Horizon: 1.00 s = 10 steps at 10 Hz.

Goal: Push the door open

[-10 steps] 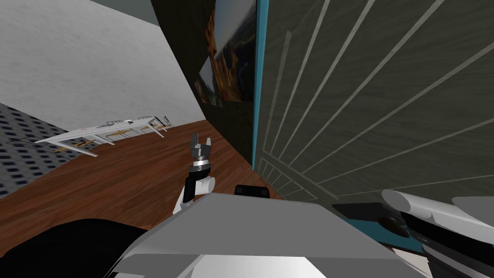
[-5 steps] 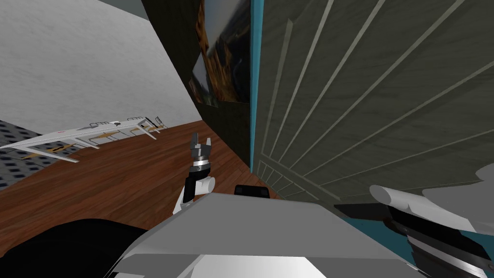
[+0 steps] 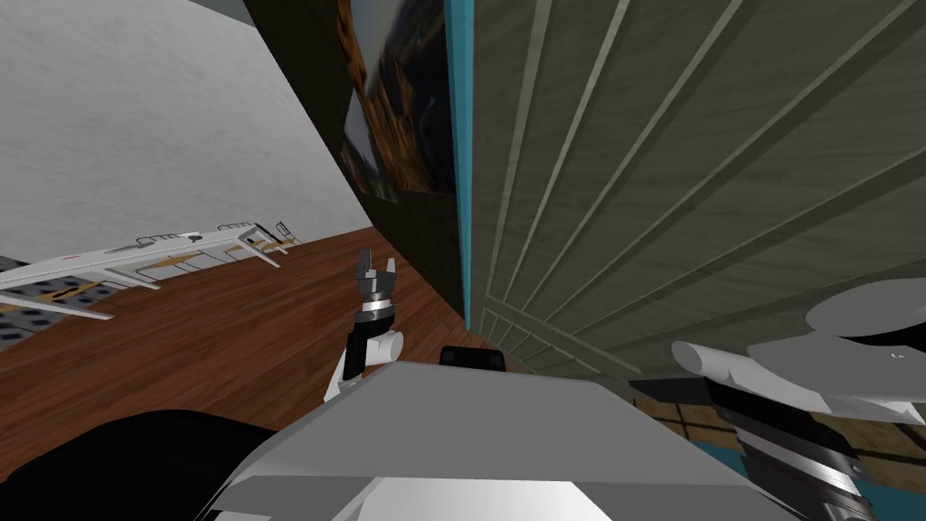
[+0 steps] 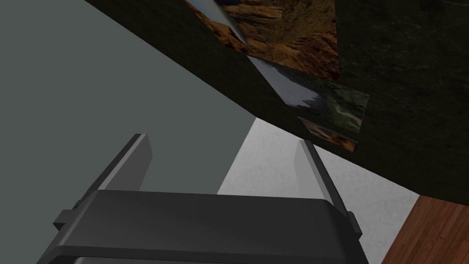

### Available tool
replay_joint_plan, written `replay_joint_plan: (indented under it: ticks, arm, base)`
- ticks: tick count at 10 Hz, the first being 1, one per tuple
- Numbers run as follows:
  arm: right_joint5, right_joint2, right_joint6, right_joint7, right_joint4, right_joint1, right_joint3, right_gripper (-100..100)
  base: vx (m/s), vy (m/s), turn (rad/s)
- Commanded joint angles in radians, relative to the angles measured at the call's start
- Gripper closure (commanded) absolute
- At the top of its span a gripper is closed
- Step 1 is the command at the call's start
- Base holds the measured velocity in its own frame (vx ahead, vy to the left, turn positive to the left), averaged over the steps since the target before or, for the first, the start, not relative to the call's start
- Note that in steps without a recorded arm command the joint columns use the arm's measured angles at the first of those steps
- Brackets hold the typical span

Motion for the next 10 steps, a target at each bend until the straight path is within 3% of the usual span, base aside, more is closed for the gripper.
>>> replay_joint_plan:
  ticks: [1,10]
  arm:
    - [-0.035,-0.036,0.026,-0.011,0.024,0.023,-0.007,-100]
    - [-0.184,-0.184,0.133,-0.069,0.12,0.124,-0.019,-100]
  base:
    - [0.139,-0.052,-0.056]
    - [0.134,-0.073,-0.053]
